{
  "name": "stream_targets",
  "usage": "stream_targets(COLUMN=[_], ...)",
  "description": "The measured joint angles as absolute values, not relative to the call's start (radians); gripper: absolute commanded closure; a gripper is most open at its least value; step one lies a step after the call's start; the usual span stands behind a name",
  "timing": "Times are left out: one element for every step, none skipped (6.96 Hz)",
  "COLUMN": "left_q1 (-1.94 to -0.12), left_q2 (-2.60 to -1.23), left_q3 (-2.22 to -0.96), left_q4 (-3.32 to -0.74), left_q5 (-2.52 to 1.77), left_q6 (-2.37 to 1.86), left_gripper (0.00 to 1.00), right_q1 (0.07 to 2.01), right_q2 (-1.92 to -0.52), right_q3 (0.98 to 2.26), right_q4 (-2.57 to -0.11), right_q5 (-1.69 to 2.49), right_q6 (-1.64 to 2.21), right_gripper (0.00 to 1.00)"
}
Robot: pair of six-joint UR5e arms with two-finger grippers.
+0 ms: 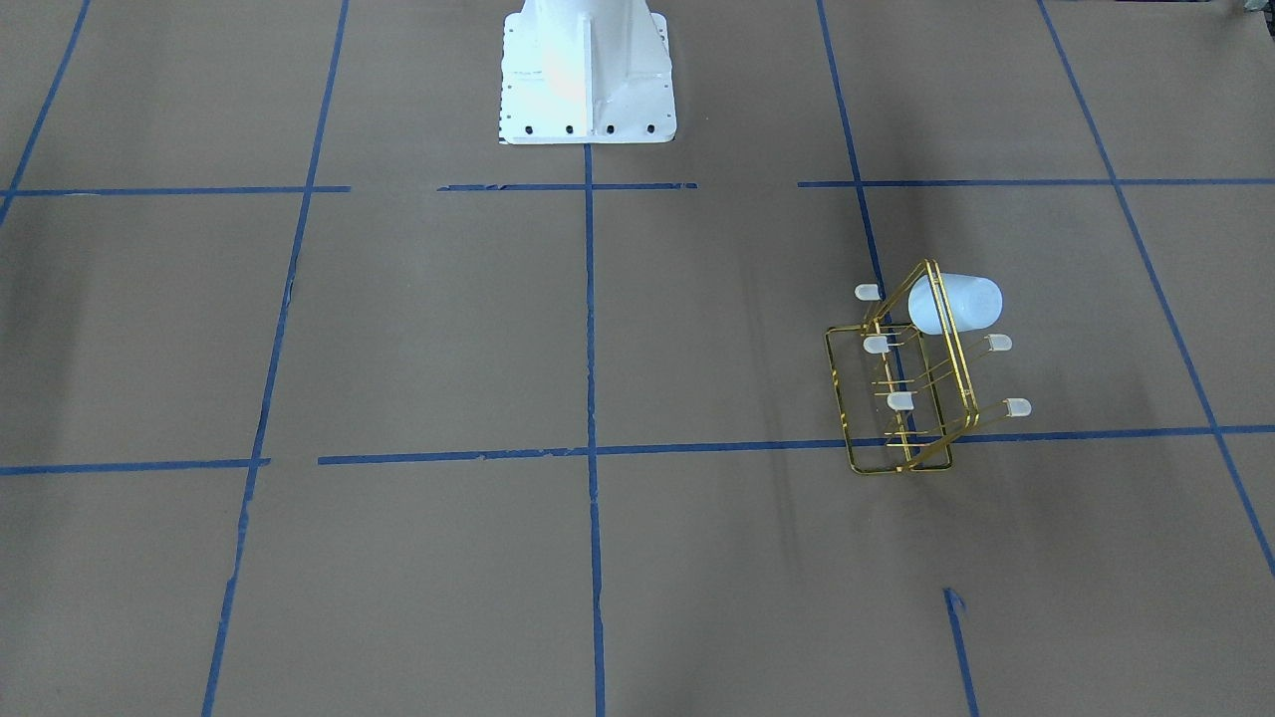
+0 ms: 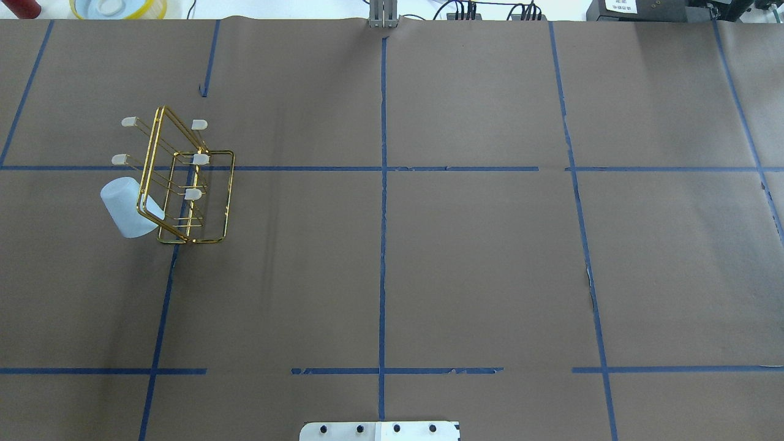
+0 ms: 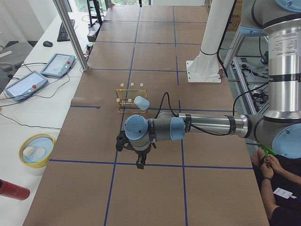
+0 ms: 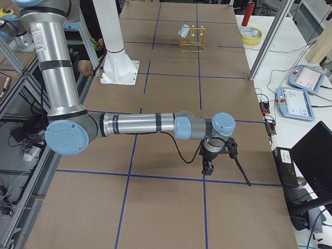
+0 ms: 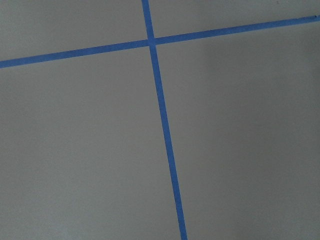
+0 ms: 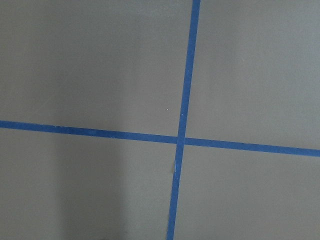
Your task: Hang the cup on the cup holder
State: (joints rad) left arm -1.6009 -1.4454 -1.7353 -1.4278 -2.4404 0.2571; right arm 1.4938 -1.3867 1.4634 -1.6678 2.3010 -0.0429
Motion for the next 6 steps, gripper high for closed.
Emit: stream_targets(left_q1=[-1.601, -1.601, -1.601, -1.601, -1.601, -1.601], left_q2=[-1.445, -1.446, -1.448, -1.451, -1.454, -1.455], left_q3=[-1.735, -1.734, -1.734, -1.733, -1.732, -1.732], left_q4=[-1.429, -1.43, -1.43, -1.428, -1.427, -1.426], left_q5=[-2.44, -2.44, -2.44, -2.439, -2.437, -2.434], left_q6=[0.255, 0.254, 0.254, 0.255, 0.255, 0.256], left_gripper=[0.0, 0.0, 0.0, 0.0, 0.0, 0.0], right_q1=[1.494, 1.494, 1.494, 1.493, 1.494, 1.494], right_q2=[-1.387, -1.387, -1.387, -1.387, -1.387, -1.387], right_q3=[1.463, 1.463, 1.463, 1.463, 1.463, 1.463], right_q4=[-1.668, -1.668, -1.668, -1.668, -1.669, -1.669], right_q5=[2.301, 2.301, 2.301, 2.301, 2.301, 2.301], right_q6=[-0.043, -0.043, -0.043, -0.043, -0.043, -0.043], right_gripper=[0.0, 0.0, 0.0, 0.0, 0.0, 0.0])
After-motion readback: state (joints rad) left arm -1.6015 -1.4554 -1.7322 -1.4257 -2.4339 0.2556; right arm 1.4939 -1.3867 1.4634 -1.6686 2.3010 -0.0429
